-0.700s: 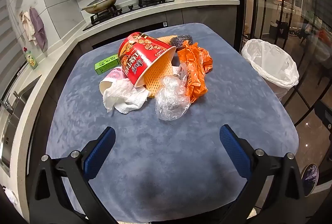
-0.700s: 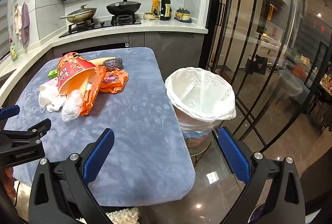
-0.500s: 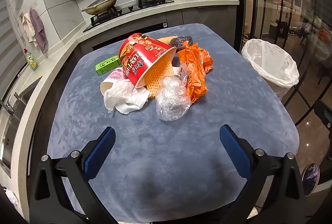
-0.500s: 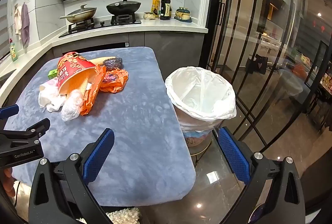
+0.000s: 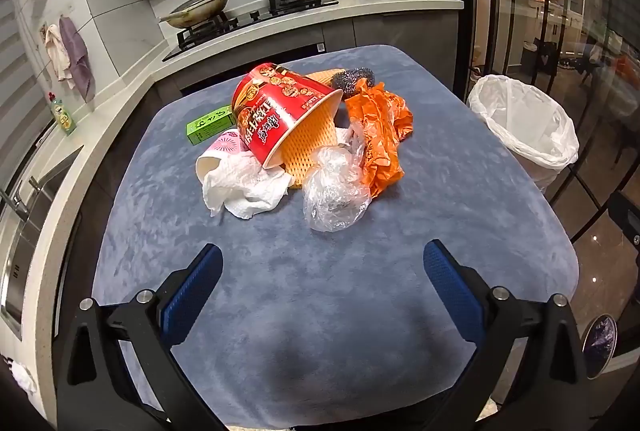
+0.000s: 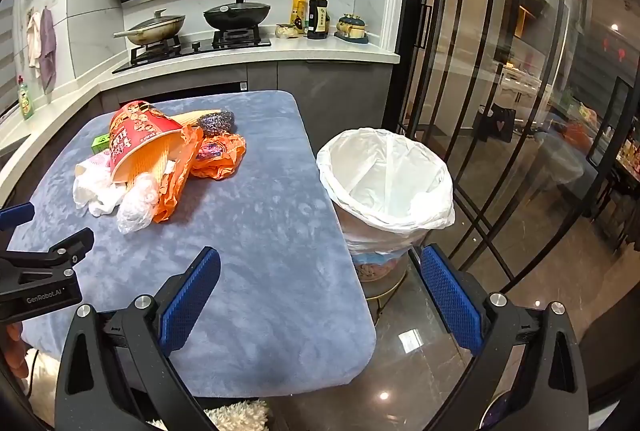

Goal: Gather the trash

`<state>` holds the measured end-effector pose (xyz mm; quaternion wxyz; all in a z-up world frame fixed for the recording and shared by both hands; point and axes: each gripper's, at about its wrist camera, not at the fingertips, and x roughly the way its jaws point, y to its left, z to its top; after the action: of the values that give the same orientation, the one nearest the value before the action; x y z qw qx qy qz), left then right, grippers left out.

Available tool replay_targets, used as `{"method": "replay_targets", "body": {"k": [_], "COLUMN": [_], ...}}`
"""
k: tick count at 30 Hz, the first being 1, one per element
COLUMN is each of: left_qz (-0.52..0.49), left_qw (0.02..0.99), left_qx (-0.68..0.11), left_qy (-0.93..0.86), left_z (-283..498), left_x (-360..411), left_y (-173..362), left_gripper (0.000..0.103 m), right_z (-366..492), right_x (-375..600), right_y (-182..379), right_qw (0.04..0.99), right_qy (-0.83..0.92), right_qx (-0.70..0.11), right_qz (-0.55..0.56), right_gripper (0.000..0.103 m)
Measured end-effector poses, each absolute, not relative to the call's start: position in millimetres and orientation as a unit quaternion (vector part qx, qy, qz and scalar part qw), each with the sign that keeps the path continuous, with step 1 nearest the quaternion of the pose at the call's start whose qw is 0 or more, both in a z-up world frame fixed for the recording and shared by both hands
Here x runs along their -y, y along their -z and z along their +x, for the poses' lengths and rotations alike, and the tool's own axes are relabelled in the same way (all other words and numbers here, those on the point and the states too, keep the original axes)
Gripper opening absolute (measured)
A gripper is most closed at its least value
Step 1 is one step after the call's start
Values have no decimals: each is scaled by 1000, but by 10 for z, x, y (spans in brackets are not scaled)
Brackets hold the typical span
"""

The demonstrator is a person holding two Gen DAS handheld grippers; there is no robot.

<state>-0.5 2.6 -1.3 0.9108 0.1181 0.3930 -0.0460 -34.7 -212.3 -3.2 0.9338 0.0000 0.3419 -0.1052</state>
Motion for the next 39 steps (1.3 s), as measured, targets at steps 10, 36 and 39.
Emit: {"method": "replay_targets", "body": {"k": [10,36,39], "left_qz": [118,121,122], "left_qw": [910,909,910], "left_qx": [-395,-396,-395], "left_qy": [42,41,40], "left_z": [-6,-11,-12], "left_x": [-28,-14,-15], "left_y": [29,32,33], "left_gripper": [96,96,96], "right_z": [-351,-339,-338], "right_x": [2122,2115,2118], "right_y": [16,29,29], "right_qw": [934,934,934], "right_qy": [104,105,105], "right_qx": [-343,-342,-342], "right_qz": [1,-1,-1], "right_gripper": [96,96,96]}}
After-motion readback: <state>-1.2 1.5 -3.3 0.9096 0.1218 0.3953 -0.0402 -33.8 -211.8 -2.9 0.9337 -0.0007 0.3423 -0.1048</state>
